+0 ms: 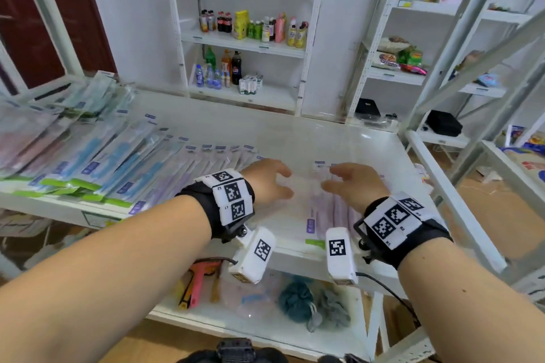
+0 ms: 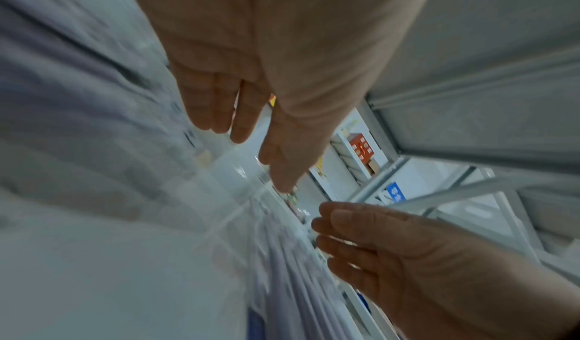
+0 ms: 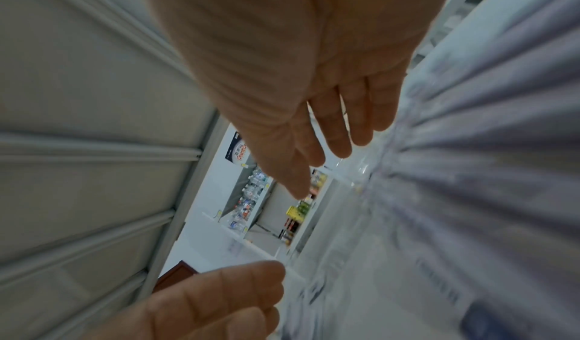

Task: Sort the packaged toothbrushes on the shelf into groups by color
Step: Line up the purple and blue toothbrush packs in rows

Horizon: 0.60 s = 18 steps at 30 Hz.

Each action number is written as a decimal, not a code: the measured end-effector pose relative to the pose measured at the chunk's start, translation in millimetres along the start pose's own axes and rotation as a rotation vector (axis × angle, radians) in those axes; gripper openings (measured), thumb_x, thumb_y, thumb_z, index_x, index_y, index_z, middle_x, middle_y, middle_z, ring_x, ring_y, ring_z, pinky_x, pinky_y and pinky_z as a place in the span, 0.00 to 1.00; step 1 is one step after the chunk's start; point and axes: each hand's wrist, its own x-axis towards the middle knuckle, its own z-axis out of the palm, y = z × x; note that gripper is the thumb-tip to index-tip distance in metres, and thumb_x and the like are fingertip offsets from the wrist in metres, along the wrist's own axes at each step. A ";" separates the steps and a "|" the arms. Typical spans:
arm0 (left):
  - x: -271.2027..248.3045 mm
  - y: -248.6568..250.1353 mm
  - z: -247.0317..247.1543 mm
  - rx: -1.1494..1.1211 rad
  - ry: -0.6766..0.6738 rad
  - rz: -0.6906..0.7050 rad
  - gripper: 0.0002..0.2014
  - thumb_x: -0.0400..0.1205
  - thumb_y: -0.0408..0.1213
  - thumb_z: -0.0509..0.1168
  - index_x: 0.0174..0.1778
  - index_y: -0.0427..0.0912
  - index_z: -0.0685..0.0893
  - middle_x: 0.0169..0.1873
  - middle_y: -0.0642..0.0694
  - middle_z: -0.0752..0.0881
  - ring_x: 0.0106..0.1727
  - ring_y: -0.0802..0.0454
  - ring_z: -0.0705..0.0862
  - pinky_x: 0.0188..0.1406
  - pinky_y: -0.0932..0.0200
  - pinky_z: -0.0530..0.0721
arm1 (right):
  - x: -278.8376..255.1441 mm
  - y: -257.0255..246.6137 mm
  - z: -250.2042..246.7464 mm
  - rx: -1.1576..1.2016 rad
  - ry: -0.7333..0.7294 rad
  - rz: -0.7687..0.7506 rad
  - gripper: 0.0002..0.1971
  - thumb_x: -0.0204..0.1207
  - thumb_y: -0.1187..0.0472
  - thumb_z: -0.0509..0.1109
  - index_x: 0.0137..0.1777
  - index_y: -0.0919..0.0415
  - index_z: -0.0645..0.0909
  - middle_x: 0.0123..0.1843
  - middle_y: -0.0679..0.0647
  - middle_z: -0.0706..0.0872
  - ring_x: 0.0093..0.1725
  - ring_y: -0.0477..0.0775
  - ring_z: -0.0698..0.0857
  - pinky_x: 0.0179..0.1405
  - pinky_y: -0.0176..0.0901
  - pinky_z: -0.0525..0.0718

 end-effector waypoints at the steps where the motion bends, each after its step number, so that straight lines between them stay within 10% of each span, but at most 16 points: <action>1: -4.2 -12.6 -9.0 0.003 0.026 -0.047 0.23 0.79 0.46 0.67 0.70 0.49 0.75 0.74 0.51 0.72 0.73 0.51 0.71 0.66 0.60 0.67 | 1.5 -9.9 9.0 0.001 -0.021 -0.021 0.24 0.73 0.56 0.74 0.69 0.59 0.78 0.71 0.52 0.79 0.67 0.51 0.78 0.62 0.36 0.69; 11: -63.5 -121.2 -74.3 0.137 0.110 -0.468 0.19 0.78 0.41 0.68 0.65 0.41 0.81 0.65 0.42 0.81 0.64 0.44 0.80 0.63 0.55 0.79 | 11.8 -86.3 103.7 0.022 -0.242 -0.093 0.16 0.71 0.57 0.76 0.53 0.68 0.83 0.37 0.55 0.83 0.26 0.50 0.80 0.22 0.29 0.75; 14: -79.8 -133.6 -76.0 0.178 0.083 -0.479 0.20 0.78 0.42 0.68 0.65 0.39 0.81 0.62 0.41 0.83 0.60 0.43 0.83 0.57 0.56 0.81 | 13.8 -103.5 126.5 -0.117 -0.275 -0.110 0.19 0.72 0.53 0.74 0.44 0.75 0.84 0.31 0.57 0.77 0.29 0.55 0.76 0.30 0.40 0.73; 18: -88.4 -140.6 -73.2 0.193 0.044 -0.477 0.20 0.79 0.43 0.67 0.62 0.35 0.83 0.59 0.38 0.84 0.58 0.42 0.84 0.60 0.51 0.82 | 19.1 -116.8 146.6 -0.343 -0.260 -0.098 0.25 0.71 0.43 0.70 0.23 0.57 0.66 0.22 0.51 0.66 0.22 0.50 0.66 0.22 0.38 0.62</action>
